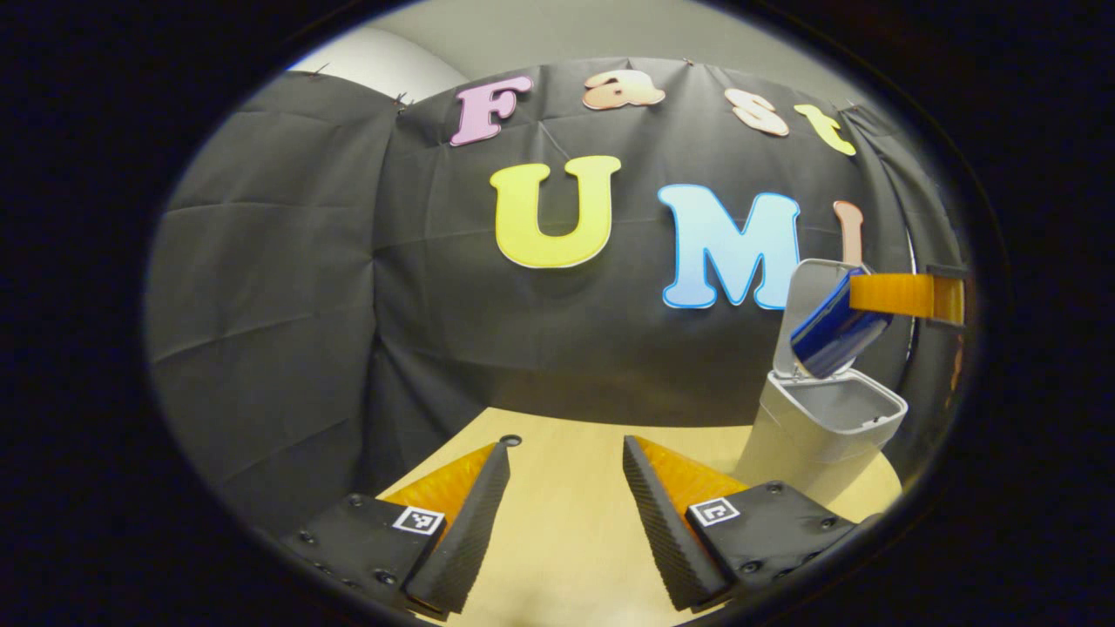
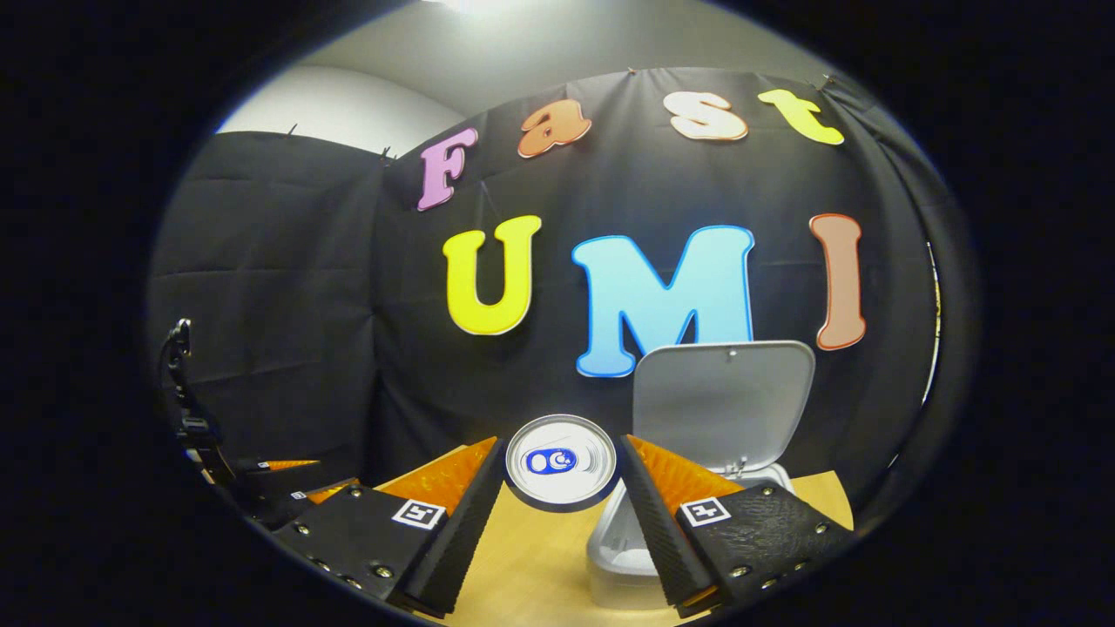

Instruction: Press the lid of the desktop garbage bin to open it, pick up the crumpled paper on the desktop and throw it into the bin, then pick up the pop can on the desktop and drop it into the bin, and finally close the garbage bin lid.

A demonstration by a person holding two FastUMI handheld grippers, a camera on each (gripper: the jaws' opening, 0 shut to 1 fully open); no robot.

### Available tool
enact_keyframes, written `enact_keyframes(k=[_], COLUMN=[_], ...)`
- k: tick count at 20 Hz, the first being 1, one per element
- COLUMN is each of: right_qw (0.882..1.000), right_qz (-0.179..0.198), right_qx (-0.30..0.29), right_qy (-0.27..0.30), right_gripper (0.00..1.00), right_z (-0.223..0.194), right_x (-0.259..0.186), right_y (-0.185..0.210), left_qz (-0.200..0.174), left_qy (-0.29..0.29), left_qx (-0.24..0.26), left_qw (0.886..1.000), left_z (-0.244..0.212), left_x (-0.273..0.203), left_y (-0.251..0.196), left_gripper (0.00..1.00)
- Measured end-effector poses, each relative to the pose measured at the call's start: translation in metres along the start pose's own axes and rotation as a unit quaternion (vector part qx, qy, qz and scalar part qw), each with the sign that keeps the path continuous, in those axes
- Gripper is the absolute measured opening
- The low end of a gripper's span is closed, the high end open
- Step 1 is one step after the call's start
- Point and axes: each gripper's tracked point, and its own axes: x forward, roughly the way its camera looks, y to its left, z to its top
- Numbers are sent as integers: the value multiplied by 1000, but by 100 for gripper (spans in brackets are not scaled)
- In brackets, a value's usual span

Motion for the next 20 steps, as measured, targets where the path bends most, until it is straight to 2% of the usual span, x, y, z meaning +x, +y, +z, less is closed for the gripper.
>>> enact_keyframes(k=[5,8,10,12,13,14,15,20], right_qw=[997,994,991,986,983,980,977,964], right_qz=[-60,-81,-86,-89,-92,-97,-101,-102], right_qx=[10,21,29,37,40,43,46,52], right_qy=[38,73,103,133,151,169,184,242], right_gripper=[83,83,83,83,83,83,83,83], right_z=[-25,-54,-74,-93,-104,-114,-124,-162], right_x=[13,19,24,30,33,37,39,57], right_y=[-63,-90,-102,-113,-119,-124,-130,-136], left_qz=[2,4,5,7,9,11,12,31], left_qy=[-3,-3,0,4,5,6,7,6], left_qx=[6,6,5,4,5,5,4,12], left_qw=[1000,1000,1000,1000,1000,1000,1000,999], left_z=[2,2,0,-3,-4,-4,-6,-6], left_x=[7,12,17,21,24,25,27,31], left_y=[-1,-1,-2,-1,0,1,2,16], left_gripper=[94,80,80,87,94,94,80,80])
